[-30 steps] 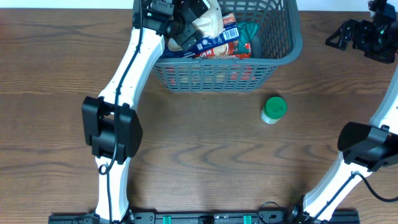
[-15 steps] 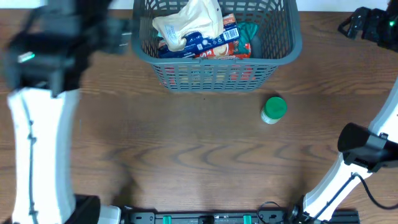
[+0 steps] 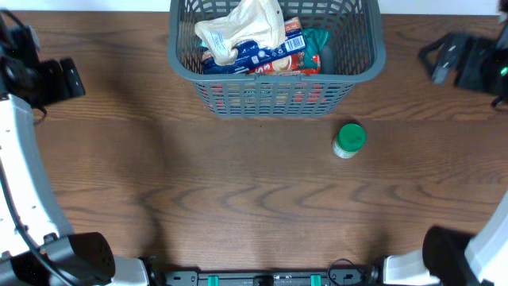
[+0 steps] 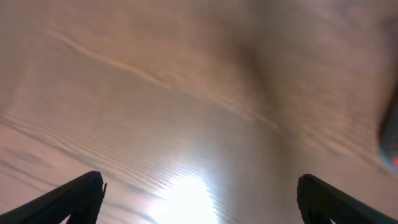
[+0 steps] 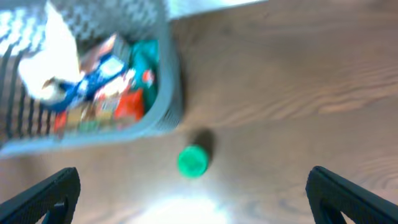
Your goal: Pack container
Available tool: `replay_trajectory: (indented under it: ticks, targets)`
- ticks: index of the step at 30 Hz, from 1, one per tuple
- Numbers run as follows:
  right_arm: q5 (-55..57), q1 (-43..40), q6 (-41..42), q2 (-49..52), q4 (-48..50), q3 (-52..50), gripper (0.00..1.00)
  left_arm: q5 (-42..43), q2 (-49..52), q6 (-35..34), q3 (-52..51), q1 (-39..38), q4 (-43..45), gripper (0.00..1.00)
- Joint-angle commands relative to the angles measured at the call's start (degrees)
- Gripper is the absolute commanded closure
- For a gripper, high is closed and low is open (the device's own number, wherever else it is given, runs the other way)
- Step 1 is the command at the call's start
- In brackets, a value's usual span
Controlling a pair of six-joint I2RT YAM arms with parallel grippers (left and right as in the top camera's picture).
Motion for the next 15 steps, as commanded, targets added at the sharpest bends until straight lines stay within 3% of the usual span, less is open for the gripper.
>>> replay_trajectory:
  ticks: [1, 7, 15]
  targets:
    - [3.91, 3.91, 0.68, -2.78, -0.44, -10.62, 0.01, 3.19, 0.39, -0.50, -8.57, 1.03, 3.06, 0.01]
    - [4.81, 5.73, 0.68, -6.38, 0.04, -27.43, 0.01, 3.21, 0.39, -0.92, -17.59, 0.96, 8.52, 0.01]
    - [4.81, 7.43, 0.68, -6.54, 8.11, -45.86, 0.01, 3.21, 0.35, -0.94, -18.14, 0.96, 9.84, 0.01]
